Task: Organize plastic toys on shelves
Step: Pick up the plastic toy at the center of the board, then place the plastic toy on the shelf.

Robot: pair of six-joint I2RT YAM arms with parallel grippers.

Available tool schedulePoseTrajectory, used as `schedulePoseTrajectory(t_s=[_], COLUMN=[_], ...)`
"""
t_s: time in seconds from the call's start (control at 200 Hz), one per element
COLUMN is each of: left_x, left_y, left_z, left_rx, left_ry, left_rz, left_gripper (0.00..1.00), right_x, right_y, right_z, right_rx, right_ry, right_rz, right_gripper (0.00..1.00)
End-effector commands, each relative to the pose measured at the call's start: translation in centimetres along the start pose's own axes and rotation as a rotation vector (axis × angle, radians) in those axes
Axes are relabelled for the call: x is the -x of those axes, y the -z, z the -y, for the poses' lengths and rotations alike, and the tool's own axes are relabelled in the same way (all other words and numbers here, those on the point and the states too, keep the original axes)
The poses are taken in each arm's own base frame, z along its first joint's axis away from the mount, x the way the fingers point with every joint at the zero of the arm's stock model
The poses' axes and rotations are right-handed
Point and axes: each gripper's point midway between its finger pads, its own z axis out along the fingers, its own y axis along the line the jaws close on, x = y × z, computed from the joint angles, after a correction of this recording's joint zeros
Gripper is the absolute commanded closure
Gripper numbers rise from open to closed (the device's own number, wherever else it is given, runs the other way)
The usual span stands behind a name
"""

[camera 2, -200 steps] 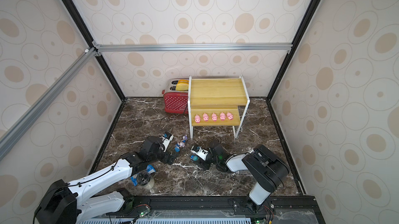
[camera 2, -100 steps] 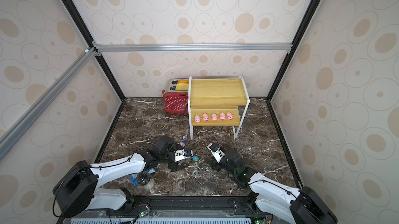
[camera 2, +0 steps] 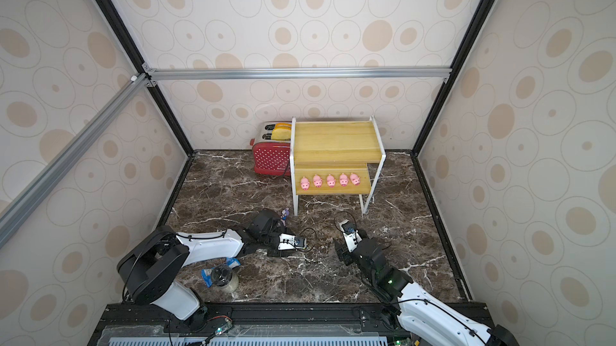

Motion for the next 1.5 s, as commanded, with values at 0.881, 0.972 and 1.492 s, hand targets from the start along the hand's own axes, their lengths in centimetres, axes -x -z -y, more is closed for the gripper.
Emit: schedulePoseTrajectory(t_s=[0.881, 0.972, 1.492], left_x=[0.4, 1.5, 11.5], left_y=[-0.8, 1.0, 14.1], left_z=[-0.7, -3.2, -11.0], left_rx=[0.006, 0.088, 0.243], left_ry=[0.215, 0.386, 0.738], left_rz=[0.095, 0.223, 0.886], left_gripper=[0.89, 0.9, 0.89], right_x=[0.7, 1.9, 15.9], right_y=[0.6, 0.9, 2.7], right_z=[-0.5, -1.4, -8.5], right_rx=[0.042, 0.1, 0.588], right_ry=[-0.012, 0.001, -0.215], right_rz=[0.005, 0.024, 0.212], right_gripper=[0.25, 0.25, 0.26])
